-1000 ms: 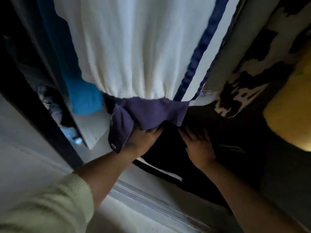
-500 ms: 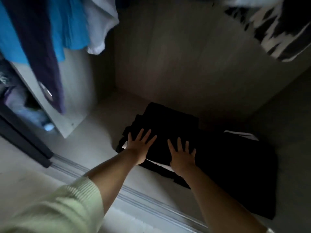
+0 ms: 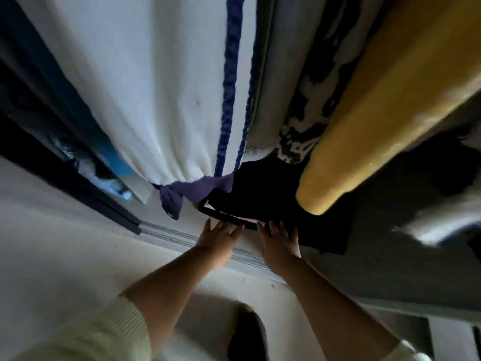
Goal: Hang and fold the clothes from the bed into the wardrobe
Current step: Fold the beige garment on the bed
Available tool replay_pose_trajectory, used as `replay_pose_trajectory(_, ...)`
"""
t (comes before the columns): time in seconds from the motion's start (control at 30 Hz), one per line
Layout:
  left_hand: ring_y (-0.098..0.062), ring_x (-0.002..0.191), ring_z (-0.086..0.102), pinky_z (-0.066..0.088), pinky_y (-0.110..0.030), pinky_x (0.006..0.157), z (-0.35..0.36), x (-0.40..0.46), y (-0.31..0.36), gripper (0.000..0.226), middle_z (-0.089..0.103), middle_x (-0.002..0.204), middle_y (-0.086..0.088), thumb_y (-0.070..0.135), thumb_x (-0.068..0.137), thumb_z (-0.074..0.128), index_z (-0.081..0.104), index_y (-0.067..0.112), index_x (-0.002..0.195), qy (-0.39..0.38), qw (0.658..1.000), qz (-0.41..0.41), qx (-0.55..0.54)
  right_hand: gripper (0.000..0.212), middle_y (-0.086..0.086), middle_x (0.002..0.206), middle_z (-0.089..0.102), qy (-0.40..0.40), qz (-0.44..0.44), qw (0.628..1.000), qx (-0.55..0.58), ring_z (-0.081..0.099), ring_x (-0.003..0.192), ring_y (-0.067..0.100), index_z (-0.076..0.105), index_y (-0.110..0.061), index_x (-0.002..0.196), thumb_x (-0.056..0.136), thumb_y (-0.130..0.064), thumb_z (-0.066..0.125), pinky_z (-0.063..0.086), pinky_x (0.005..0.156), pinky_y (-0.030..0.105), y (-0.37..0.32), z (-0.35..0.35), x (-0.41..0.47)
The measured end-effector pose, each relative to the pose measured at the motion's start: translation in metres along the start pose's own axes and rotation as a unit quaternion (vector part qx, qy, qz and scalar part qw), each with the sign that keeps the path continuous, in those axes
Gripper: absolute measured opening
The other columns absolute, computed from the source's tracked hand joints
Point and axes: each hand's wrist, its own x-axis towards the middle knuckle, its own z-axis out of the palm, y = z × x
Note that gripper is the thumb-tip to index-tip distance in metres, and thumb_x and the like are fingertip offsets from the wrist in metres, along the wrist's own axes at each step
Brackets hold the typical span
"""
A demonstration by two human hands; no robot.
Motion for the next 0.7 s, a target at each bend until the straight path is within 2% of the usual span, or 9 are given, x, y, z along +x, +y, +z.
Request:
replay_pose_trajectory(0.03, -0.024, 0.141, 0.021, 0.015, -0.054, 0.112, -0.012, -0.019, 0.007, 0.070, 0.020, 0.155, -0.007, 0.024, 0.092, 0.048, 0.011, 0.021, 0.151, -0.038, 0.999, -0.004, 0.004, 0.070, 0.008, 0.159, 0.006, 0.009, 0.003, 1.000, 0.020, 0.004, 0.146, 0.031, 0.005, -0.025, 0.152, 0.093, -0.019, 0.044, 0.004, 0.114, 0.057, -0.003, -0.007, -0.022)
replay_pose_trajectory(0.07, -0.025, 0.140, 0.021, 0.013, -0.054, 0.113, -0.026, -0.037, 0.012, 0.066, 0.022, 0.152, -0.008, 0.026, 0.095, 0.043, 0.009, 0.021, 0.151, -0.047, 0.999, 0.003, 0.007, 0.066, 0.007, 0.158, 0.012, 0.020, 0.006, 0.999, 0.041, 0.011, 0.145, 0.028, 0.013, -0.023, 0.151, 0.093, -0.018, 0.044, 0.007, 0.115, 0.055, -0.004, -0.014, -0.044)
replay_pose_trajectory(0.17, -0.026, 0.131, 0.032, 0.017, -0.050, 0.111, -0.080, -0.083, 0.033, 0.054, 0.036, 0.141, -0.009, 0.035, 0.097, 0.035, 0.022, 0.019, 0.147, -0.014, 0.999, 0.044, 0.014, 0.048, 0.005, 0.146, 0.037, 0.063, 0.022, 0.994, 0.088, 0.034, 0.135, 0.025, 0.042, -0.020, 0.138, 0.091, -0.016, 0.044, 0.021, 0.111, 0.044, 0.004, -0.048, -0.110)
replay_pose_trajectory(0.23, -0.026, 0.130, 0.036, 0.022, -0.046, 0.108, -0.118, -0.108, 0.049, 0.050, 0.042, 0.138, -0.008, 0.042, 0.096, 0.035, 0.032, 0.020, 0.141, 0.016, 0.997, 0.075, 0.017, 0.042, 0.006, 0.138, 0.048, 0.079, 0.054, 0.988, 0.124, 0.042, 0.128, 0.026, 0.049, -0.019, 0.131, 0.090, -0.015, 0.043, 0.029, 0.105, 0.039, 0.014, -0.073, -0.153)
replay_pose_trajectory(0.37, -0.026, 0.124, 0.043, 0.037, -0.040, 0.096, -0.184, -0.162, 0.095, 0.047, 0.049, 0.131, -0.006, 0.047, 0.095, 0.036, 0.043, 0.020, 0.134, 0.052, 0.991, 0.119, 0.018, 0.035, 0.006, 0.126, 0.056, 0.080, 0.120, 0.978, 0.151, 0.050, 0.120, 0.027, 0.056, -0.019, 0.122, 0.089, -0.016, 0.044, 0.038, 0.096, 0.038, 0.030, -0.099, -0.240)
replay_pose_trajectory(0.57, -0.027, 0.122, 0.046, 0.041, -0.039, 0.092, -0.250, -0.208, 0.185, 0.044, 0.053, 0.127, -0.006, 0.046, 0.096, 0.035, 0.046, 0.019, 0.129, 0.065, 0.970, 0.225, 0.063, 0.030, 0.008, 0.124, 0.058, 0.112, 0.204, 0.950, 0.206, 0.055, 0.115, 0.030, 0.057, -0.016, 0.118, 0.093, -0.022, 0.041, 0.043, 0.092, 0.037, 0.077, -0.117, -0.353)
replay_pose_trajectory(0.7, -0.027, 0.122, 0.045, 0.041, -0.037, 0.090, -0.287, -0.227, 0.276, 0.045, 0.052, 0.129, -0.006, 0.047, 0.098, 0.033, 0.044, 0.018, 0.131, 0.087, 0.947, 0.302, 0.070, 0.030, 0.006, 0.121, 0.062, 0.124, 0.286, 0.920, 0.237, 0.059, 0.112, 0.029, 0.062, -0.016, 0.114, 0.091, -0.019, 0.043, 0.047, 0.087, 0.035, 0.137, -0.108, -0.436)
